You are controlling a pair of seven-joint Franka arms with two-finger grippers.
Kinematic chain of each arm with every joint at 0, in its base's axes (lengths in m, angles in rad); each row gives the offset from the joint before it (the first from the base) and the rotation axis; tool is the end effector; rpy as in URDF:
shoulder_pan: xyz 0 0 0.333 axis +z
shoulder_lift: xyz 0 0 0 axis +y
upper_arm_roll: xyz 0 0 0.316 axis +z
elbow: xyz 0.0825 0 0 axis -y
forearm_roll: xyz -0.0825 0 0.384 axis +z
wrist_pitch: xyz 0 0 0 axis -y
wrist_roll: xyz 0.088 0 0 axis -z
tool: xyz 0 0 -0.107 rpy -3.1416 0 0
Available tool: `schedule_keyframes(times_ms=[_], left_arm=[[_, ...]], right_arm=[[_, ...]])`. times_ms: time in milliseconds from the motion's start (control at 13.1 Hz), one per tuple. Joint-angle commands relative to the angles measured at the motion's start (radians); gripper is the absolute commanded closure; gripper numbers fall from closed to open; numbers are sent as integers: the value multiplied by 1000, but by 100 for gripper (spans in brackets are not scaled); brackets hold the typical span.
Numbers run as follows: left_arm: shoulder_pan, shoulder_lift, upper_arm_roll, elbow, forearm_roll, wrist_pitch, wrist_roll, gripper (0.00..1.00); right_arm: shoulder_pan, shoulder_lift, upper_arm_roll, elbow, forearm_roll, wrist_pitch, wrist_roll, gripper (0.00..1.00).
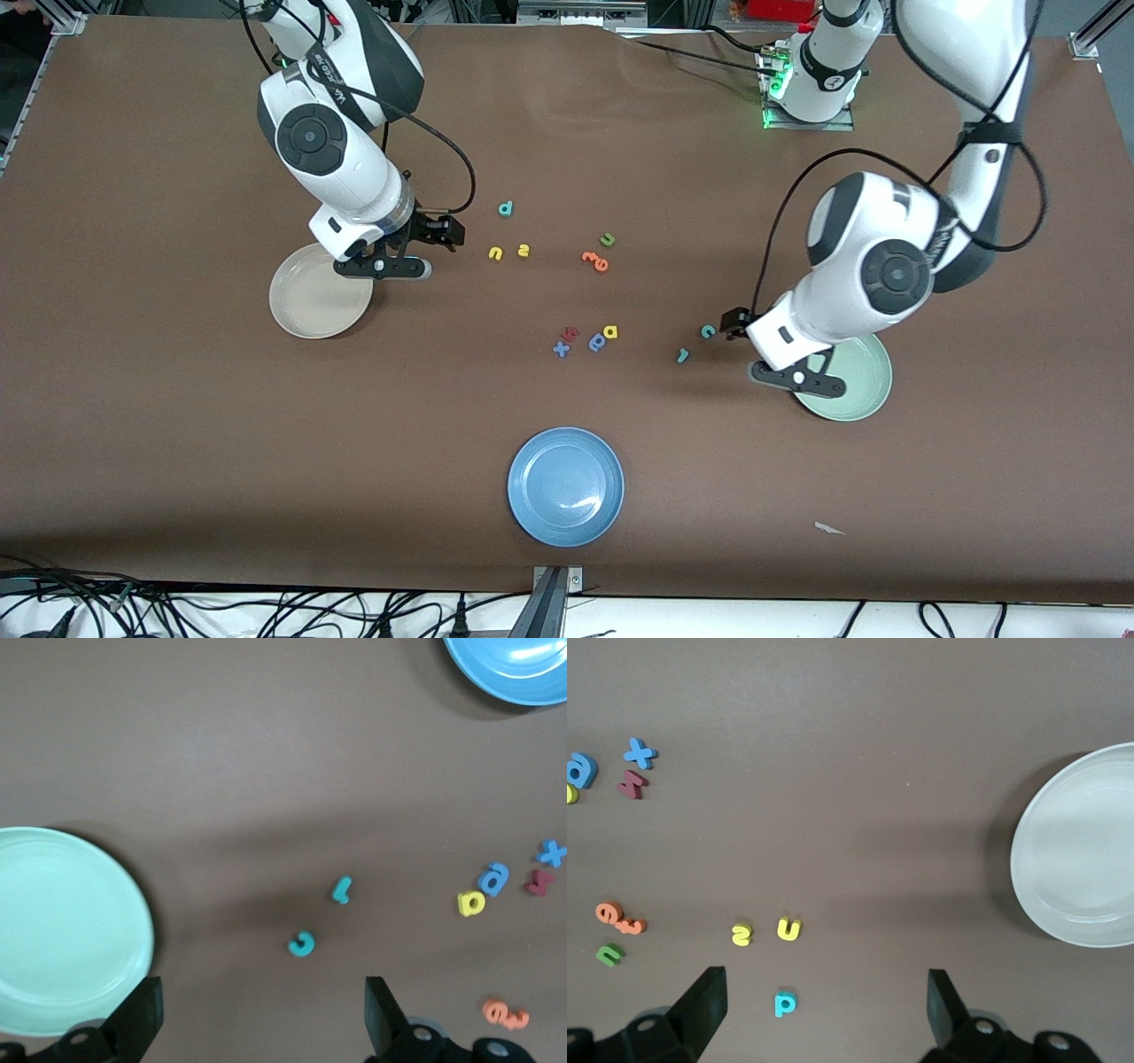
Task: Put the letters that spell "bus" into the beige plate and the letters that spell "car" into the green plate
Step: 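Reach the right gripper to yellow u while the left gripper reaches teal c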
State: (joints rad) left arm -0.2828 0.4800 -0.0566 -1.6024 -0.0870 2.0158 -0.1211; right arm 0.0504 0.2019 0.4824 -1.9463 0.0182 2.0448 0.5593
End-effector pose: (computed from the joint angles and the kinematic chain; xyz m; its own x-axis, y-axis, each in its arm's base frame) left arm 0.6365 -0.2252 0.3473 0.9813 -0.1750 -0.0801 -0.1674 -0.9815 0.0928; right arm 0.5095 0.2905 0.3831 0.9913 -0.0367 -0.1264 -0.0431 -0.9979 -0.0488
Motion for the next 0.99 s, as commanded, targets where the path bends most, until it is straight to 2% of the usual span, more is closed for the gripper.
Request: schedule_keyframes(times_ms=[0,153,382,458,611,764,916], left_arm=[[-65,-3,12,-95,-8,127,-70,0],[-93,14,12,-158,-7,229,-87,0],[-104,31,12,-295,54,445,-89,0],[-104,37,12,-318,68,489,-89,0],[-102,52,12,-329,116,501,-87,2],[-104,89,12,-329,119,523,-87,5],[-110,114,12,-332,119,544,-89,10]], right_arm=[[-14,2,4,-10,-6,12,-22,0],[-11,30,28,-34,-14,32,-10,0],[-7,45,65,-143,-18,213,14,0],[-6,66,90,-170,-46,268,39,0],[-4,105,111,-247,-197,404,131,0],[-4,117,111,-339,-230,564,152,0],[2,157,116,-339,-250,578,159,0]])
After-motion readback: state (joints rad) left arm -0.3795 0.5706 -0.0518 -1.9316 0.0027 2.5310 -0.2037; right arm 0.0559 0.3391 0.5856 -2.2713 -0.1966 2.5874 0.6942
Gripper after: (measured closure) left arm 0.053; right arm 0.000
